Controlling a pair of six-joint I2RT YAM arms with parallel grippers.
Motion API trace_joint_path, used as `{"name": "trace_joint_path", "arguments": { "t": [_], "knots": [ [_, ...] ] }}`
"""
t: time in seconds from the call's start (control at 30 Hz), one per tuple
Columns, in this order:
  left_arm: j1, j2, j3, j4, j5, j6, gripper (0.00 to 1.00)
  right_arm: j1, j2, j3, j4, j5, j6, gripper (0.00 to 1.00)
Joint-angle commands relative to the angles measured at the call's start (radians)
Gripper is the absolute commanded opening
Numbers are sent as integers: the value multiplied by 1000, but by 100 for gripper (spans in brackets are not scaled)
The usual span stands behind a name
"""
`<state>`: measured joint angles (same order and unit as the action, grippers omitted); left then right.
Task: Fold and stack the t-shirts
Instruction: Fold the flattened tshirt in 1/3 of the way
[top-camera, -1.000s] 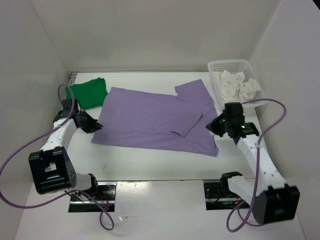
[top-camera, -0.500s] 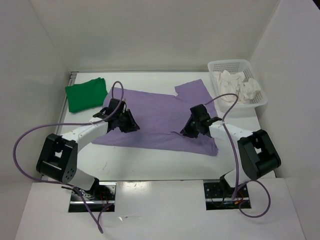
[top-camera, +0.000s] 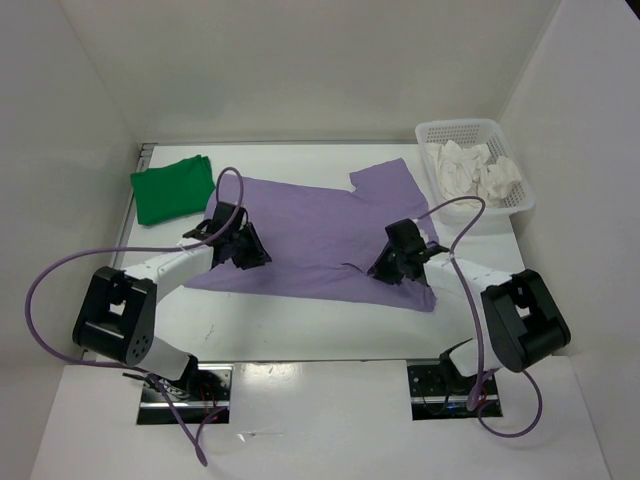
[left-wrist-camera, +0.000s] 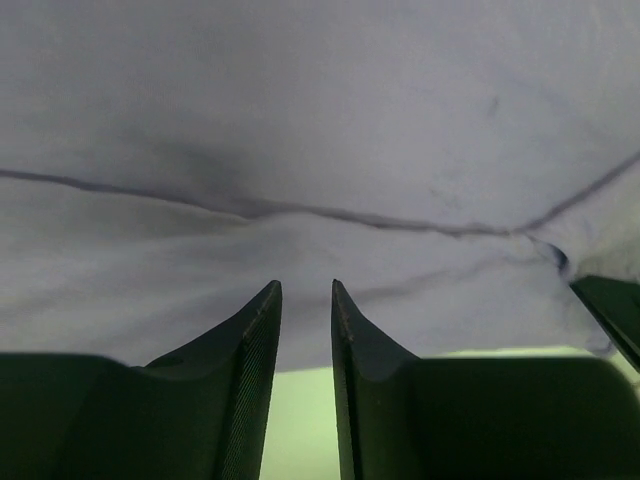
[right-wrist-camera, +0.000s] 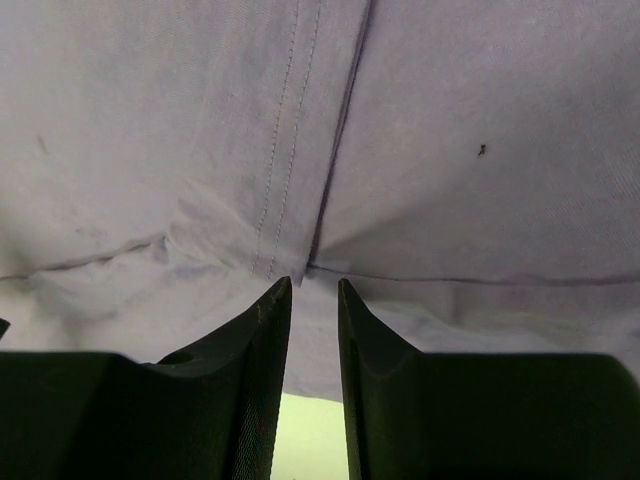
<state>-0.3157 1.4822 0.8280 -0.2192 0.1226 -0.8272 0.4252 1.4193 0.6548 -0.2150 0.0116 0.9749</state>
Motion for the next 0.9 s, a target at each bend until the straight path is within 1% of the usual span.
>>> {"name": "trace_joint_path", "arguments": {
  "t": [0.0, 0.07, 0.13, 0.23, 0.43, 0.7, 0.77, 0.87],
  "knots": [
    [65, 18, -10, 23, -44, 66, 34, 4, 12, -7, 57, 4, 10, 31],
    [92, 33, -1, 14, -44, 97, 34, 4, 38, 6, 75, -15, -13, 31],
    [110, 43, -1, 14, -66, 97, 34, 4, 47, 20, 75, -15, -13, 31],
    [110, 43, -1, 14, -55, 97, 34, 4, 69, 32, 89, -24, -24, 31],
    [110, 32, -35, 14, -46, 88, 34, 4, 93, 74, 111, -44, -44, 23],
    [110, 1, -85, -6, -93, 68, 34, 4, 122, 115, 92, -33, -74, 23],
    [110, -8, -86, -6, -93, 68, 34, 4, 132, 115, 101, -33, -84, 26],
    [119, -8, -86, -6, -93, 59, 34, 4, 153, 115, 101, -22, -84, 27]
  ]
}}
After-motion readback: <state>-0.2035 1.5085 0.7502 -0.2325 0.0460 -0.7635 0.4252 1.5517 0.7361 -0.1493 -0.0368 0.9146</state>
